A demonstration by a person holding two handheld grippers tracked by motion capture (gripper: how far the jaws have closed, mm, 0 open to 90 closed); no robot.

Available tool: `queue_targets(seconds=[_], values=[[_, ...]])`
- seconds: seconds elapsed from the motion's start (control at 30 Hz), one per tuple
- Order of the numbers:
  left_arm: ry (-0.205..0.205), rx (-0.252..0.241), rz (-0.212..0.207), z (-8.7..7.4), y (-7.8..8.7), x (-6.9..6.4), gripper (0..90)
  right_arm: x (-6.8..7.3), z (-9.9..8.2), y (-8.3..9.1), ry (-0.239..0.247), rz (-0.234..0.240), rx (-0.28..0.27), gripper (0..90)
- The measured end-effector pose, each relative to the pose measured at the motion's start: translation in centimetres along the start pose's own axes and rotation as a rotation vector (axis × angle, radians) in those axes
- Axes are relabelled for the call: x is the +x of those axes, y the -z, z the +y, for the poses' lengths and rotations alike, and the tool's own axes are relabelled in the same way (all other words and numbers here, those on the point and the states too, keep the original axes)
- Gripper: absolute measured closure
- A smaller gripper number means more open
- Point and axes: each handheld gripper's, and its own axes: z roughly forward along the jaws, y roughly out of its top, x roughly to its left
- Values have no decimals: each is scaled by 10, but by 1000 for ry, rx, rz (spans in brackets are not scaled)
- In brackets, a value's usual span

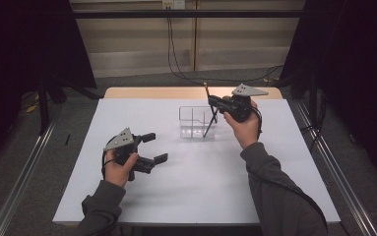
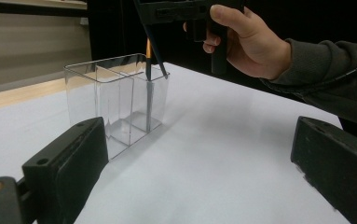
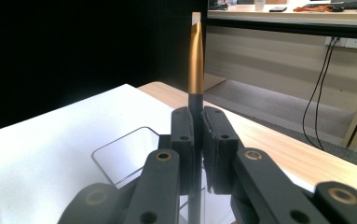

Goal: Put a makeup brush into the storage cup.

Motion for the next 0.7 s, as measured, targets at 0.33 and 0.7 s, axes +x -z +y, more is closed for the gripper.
queue_targets(seconds=[0.33, 0.7], values=[[-5, 3, 3, 0, 0, 0, 37, -1, -4, 1, 2, 2, 0, 836], [-9, 2, 2, 0, 0, 0, 37, -1, -8, 4, -5, -2, 0, 836]])
